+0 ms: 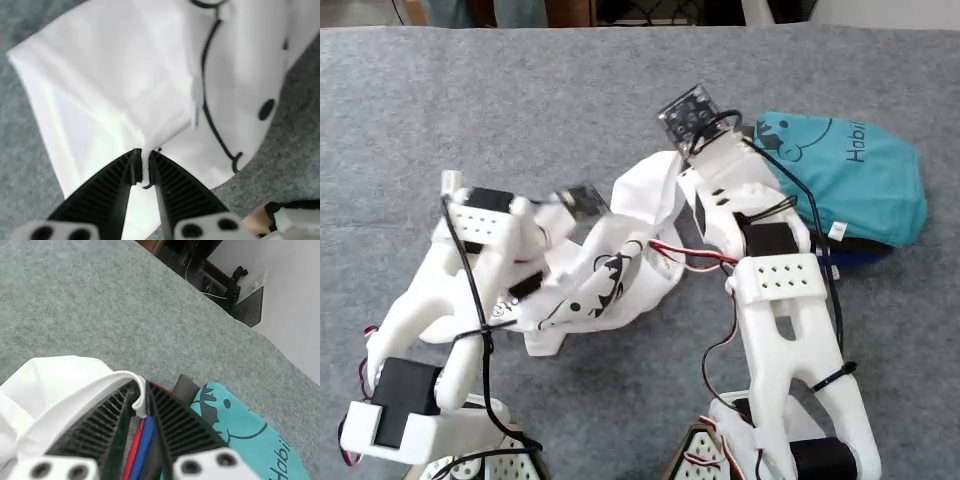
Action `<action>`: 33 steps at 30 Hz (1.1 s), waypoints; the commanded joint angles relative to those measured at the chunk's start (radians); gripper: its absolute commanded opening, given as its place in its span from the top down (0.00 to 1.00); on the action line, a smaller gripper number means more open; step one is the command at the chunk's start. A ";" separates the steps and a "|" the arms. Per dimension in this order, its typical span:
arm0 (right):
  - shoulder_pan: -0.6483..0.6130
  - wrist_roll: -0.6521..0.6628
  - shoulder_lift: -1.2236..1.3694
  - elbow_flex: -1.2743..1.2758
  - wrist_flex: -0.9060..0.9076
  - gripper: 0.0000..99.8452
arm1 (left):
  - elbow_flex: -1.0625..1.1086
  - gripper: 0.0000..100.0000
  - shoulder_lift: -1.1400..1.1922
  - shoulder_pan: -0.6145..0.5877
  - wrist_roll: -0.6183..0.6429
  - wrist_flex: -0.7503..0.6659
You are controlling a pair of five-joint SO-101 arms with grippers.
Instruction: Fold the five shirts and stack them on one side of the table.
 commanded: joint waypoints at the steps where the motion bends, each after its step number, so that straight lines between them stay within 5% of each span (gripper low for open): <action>1: 0.044 -0.061 -0.041 -0.087 -0.011 0.99 | -0.133 0.97 -0.026 -0.101 0.181 -0.011; 14: 0.023 -0.230 -0.226 -0.331 0.035 0.99 | -0.384 0.97 -0.549 -0.252 0.586 -0.009; 21: 0.015 -0.249 -0.225 -0.697 0.169 0.99 | -0.576 0.97 -0.776 -0.509 0.615 -0.005; 26: -0.123 -0.239 -0.217 -1.066 0.377 0.99 | -0.750 0.97 -0.867 -0.774 0.672 -0.005; 33: -0.204 -0.153 -0.168 -1.360 0.465 0.99 | -0.843 0.97 -0.982 -0.845 0.669 -0.005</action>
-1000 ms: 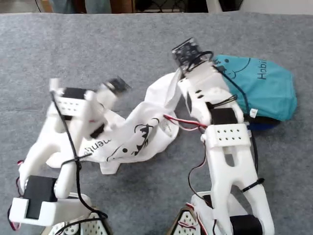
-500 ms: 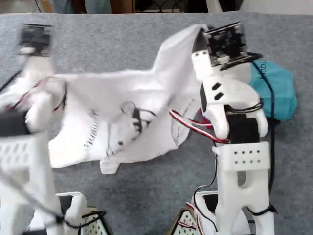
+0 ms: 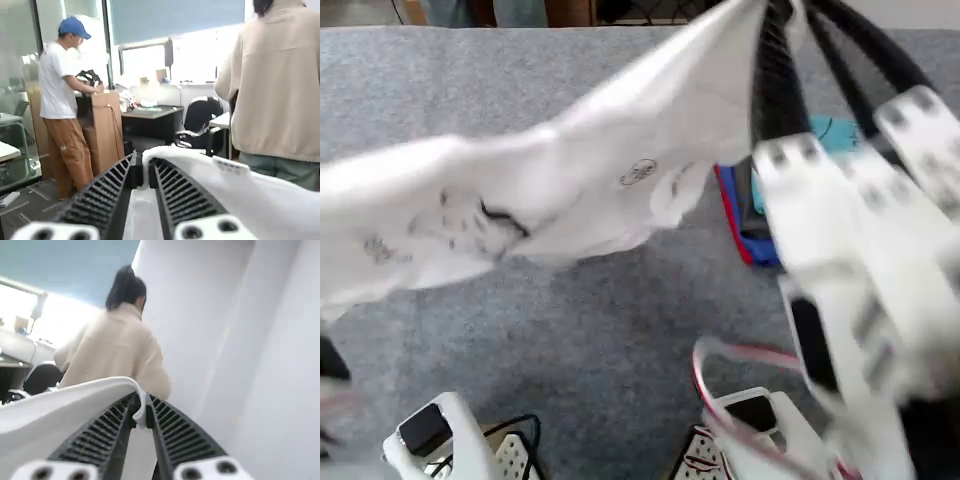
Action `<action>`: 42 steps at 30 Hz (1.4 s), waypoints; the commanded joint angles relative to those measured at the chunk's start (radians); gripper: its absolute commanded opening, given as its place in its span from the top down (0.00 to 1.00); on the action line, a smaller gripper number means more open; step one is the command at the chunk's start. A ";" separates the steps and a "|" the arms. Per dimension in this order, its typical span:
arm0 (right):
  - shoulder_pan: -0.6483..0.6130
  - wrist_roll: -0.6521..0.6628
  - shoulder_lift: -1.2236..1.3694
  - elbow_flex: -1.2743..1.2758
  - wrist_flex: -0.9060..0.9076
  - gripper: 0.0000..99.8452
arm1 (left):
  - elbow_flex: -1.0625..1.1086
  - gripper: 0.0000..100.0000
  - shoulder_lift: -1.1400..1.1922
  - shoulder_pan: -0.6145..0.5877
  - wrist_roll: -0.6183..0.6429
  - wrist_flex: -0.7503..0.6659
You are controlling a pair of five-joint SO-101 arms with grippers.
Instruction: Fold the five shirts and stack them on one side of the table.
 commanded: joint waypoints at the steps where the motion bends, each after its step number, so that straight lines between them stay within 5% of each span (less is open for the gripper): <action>1: -0.017 0.060 0.058 -0.150 0.026 0.99 | -0.030 0.97 -0.040 -0.018 0.006 -0.003; 10: -0.141 0.236 0.136 -0.383 0.216 0.99 | -0.030 0.97 -0.124 -0.015 -0.081 0.195; 21: -0.147 0.242 0.153 -0.398 0.437 0.99 | 0.116 0.97 -0.203 -0.007 -0.118 0.315; 25: -0.149 0.242 0.225 -0.245 0.427 0.99 | 0.463 0.97 -0.201 -0.007 -0.117 0.098; 32: -0.149 0.238 0.381 0.088 0.052 0.99 | 1.142 0.97 -0.144 0.062 -0.092 -0.626; 37: -0.132 0.242 0.555 0.254 -0.348 0.99 | 1.239 0.97 0.044 0.156 -0.094 -1.010; 42: -0.098 0.239 0.773 0.182 -0.549 0.99 | 1.124 0.97 0.376 0.188 -0.089 -1.267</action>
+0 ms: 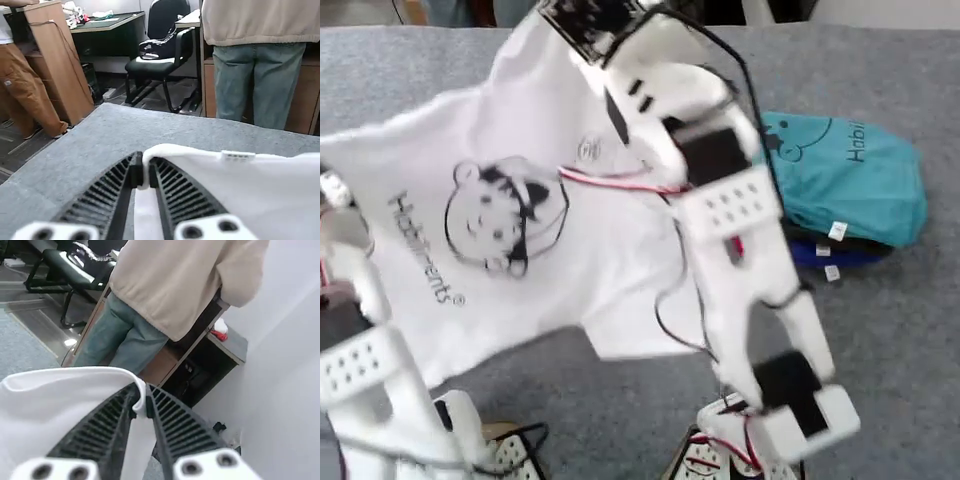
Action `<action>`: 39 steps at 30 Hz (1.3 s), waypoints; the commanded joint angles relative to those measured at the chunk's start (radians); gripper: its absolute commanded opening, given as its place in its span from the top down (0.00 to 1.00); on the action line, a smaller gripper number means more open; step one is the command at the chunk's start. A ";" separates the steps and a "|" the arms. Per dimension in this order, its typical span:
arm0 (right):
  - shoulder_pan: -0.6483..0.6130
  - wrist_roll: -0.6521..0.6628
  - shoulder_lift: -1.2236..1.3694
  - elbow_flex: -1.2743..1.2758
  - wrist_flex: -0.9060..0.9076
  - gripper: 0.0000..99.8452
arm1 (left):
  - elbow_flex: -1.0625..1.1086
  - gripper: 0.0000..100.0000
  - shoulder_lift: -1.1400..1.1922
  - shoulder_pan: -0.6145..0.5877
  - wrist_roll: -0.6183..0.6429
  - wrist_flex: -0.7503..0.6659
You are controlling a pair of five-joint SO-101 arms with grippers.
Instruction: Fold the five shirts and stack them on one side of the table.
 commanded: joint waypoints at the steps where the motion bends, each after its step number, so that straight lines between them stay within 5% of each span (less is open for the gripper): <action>1: 0.041 0.002 0.128 -0.113 -0.118 0.99 | -0.154 0.97 0.255 0.018 0.011 -0.157; 8: 0.048 0.002 0.410 -0.519 0.032 0.99 | -0.593 0.97 0.690 0.021 0.011 -0.028; 16: 0.069 0.003 0.710 -0.961 0.164 0.99 | -0.875 0.97 0.930 0.021 0.011 0.002; 21: 0.063 0.002 0.840 -1.129 0.336 0.99 | -0.871 0.97 0.971 0.021 0.011 0.031; 30: 0.026 0.008 0.881 -1.360 0.942 0.99 | -0.800 0.97 0.965 0.028 -0.008 0.368; 35: 0.009 0.087 0.886 -1.423 1.286 0.99 | -0.792 0.97 0.965 0.045 -0.176 0.621; 39: 0.029 0.055 0.880 -1.356 1.284 0.99 | -0.716 0.97 0.964 0.039 -0.209 0.689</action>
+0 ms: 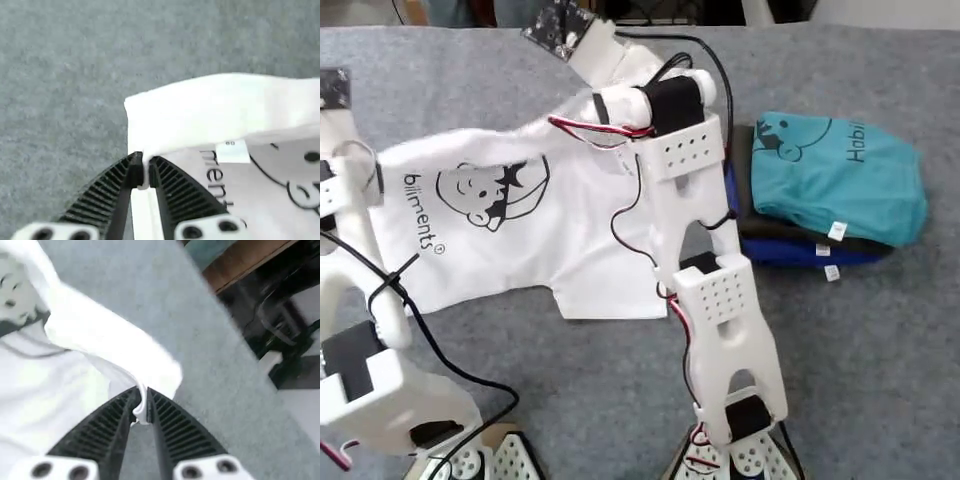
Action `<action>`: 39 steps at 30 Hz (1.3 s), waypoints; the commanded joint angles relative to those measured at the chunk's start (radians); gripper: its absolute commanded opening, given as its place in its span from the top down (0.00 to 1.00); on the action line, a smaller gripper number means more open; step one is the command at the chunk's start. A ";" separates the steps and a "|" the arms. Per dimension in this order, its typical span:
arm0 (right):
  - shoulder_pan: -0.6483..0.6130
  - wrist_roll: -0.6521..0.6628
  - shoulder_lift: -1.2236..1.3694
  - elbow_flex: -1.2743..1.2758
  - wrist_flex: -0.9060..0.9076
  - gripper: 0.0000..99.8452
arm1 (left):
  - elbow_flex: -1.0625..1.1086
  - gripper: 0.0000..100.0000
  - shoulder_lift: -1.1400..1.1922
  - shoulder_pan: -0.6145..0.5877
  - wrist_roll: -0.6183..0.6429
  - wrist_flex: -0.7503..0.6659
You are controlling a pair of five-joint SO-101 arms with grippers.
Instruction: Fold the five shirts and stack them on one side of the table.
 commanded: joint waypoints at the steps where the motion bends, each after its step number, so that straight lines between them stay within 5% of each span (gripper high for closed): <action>1: -0.008 -0.012 -0.027 0.021 0.029 0.99 | 0.073 0.97 -0.018 0.005 -0.031 0.031; 9: -0.098 -0.018 -0.266 0.407 0.028 0.99 | 0.205 0.97 -0.055 -0.058 -0.052 0.031; 13: -0.083 -0.002 -0.406 0.670 0.023 0.99 | 0.354 0.97 -0.181 -0.007 -0.241 0.025; 23: -0.071 0.132 -0.728 1.268 -0.091 0.99 | 0.760 0.97 -0.466 -0.102 -0.422 -0.219; 39: -0.081 0.133 -1.267 2.219 -0.511 0.99 | 0.757 0.97 -0.463 -0.189 -0.595 -0.236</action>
